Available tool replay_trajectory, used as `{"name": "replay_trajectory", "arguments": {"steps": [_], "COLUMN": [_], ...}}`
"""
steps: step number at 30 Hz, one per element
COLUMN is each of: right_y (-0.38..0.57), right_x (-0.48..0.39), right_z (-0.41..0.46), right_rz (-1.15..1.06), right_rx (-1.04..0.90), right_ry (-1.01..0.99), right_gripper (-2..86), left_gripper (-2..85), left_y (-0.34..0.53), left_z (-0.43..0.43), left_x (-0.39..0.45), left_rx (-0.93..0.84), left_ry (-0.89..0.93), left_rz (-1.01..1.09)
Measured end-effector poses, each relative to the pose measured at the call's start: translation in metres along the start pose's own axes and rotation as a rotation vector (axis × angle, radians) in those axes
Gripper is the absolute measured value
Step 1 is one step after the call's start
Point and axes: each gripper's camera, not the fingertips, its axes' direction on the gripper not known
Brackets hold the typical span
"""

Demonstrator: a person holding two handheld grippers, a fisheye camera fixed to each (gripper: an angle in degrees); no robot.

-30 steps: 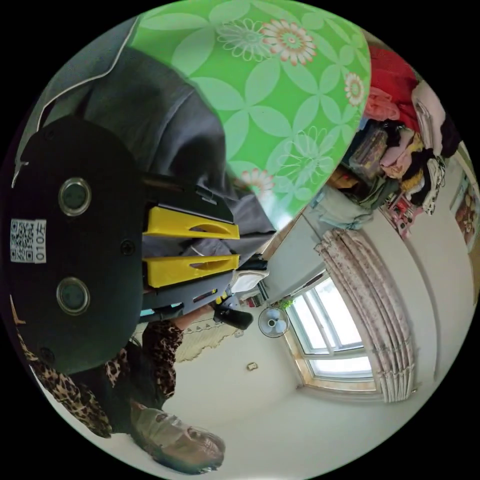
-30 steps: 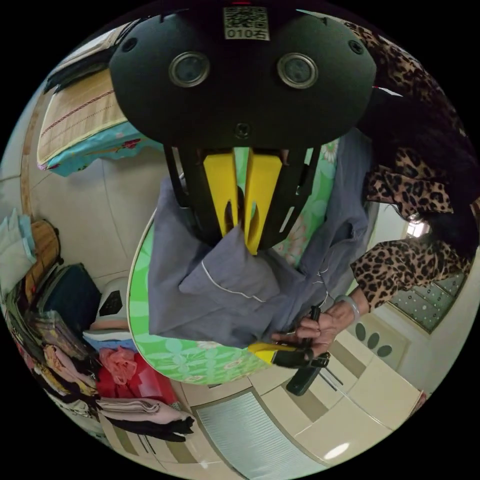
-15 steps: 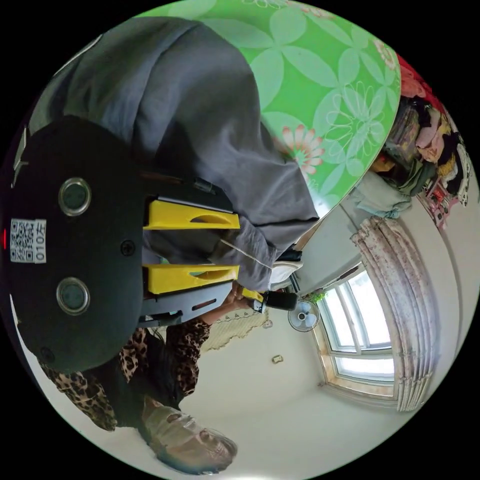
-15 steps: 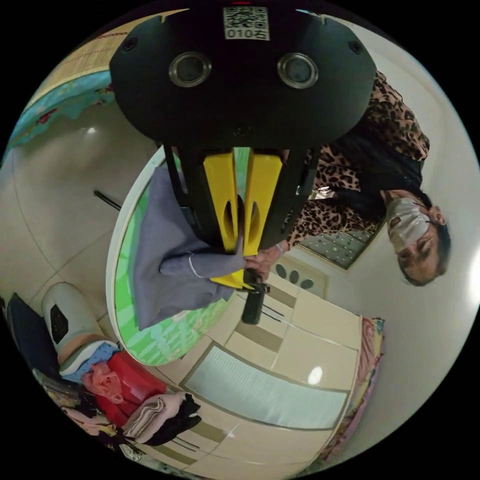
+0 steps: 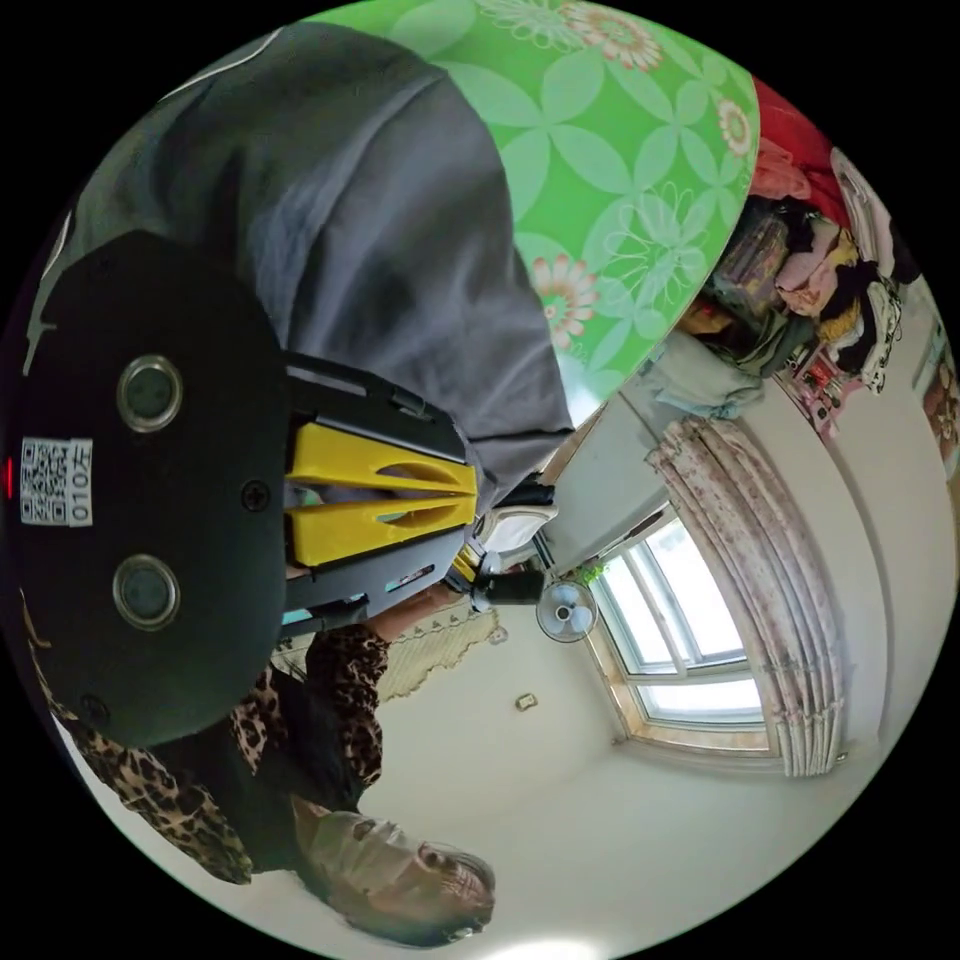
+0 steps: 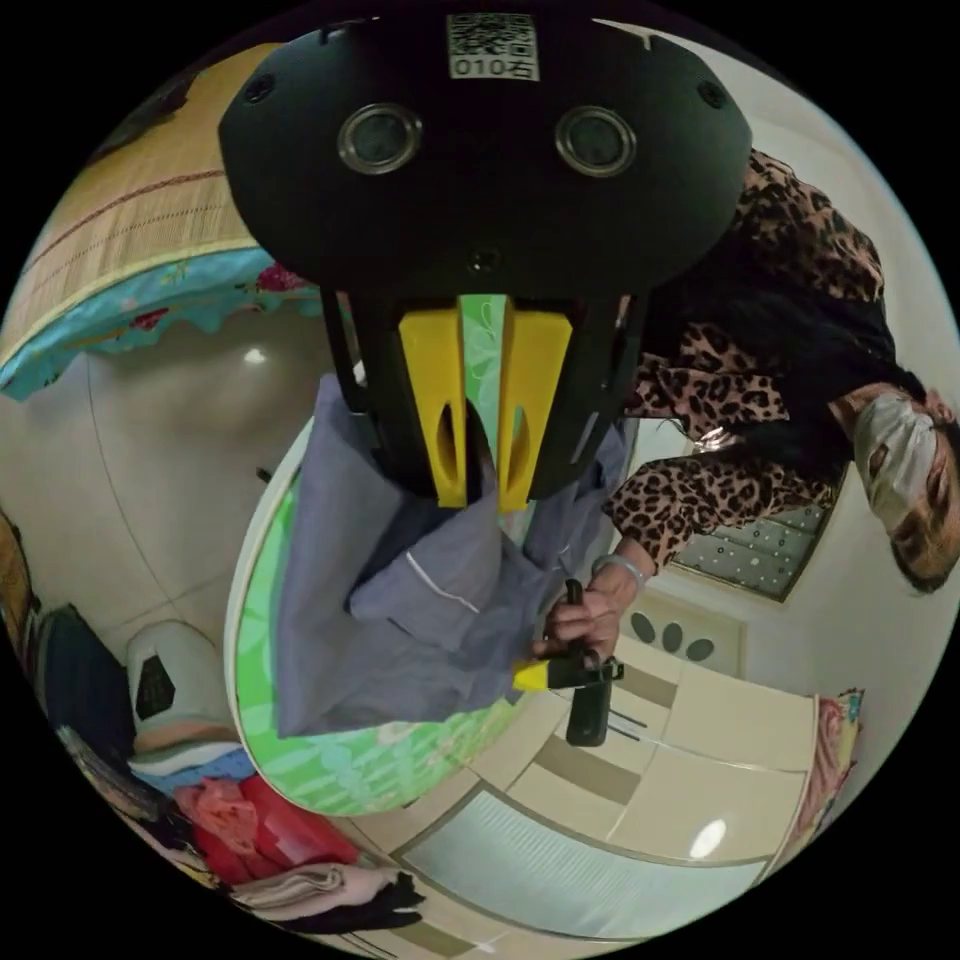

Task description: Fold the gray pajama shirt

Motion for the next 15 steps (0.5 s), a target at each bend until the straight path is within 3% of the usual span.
{"name": "replay_trajectory", "arguments": {"steps": [8,15], "right_y": [0.034,0.039], "right_x": [0.031,0.068], "right_z": [-0.028,-0.040], "right_rz": [0.111,0.164], "right_rx": [0.052,0.238], "right_ry": [-0.054,-0.321], "right_gripper": [6.9,8.0], "left_gripper": [-0.1,0.0], "left_y": [0.024,0.024], "left_z": [0.023,0.027], "left_x": [-0.007,-0.014], "left_rx": [-0.134,-0.164], "left_ry": [-0.091,-0.098], "left_rz": [0.035,0.022]}}
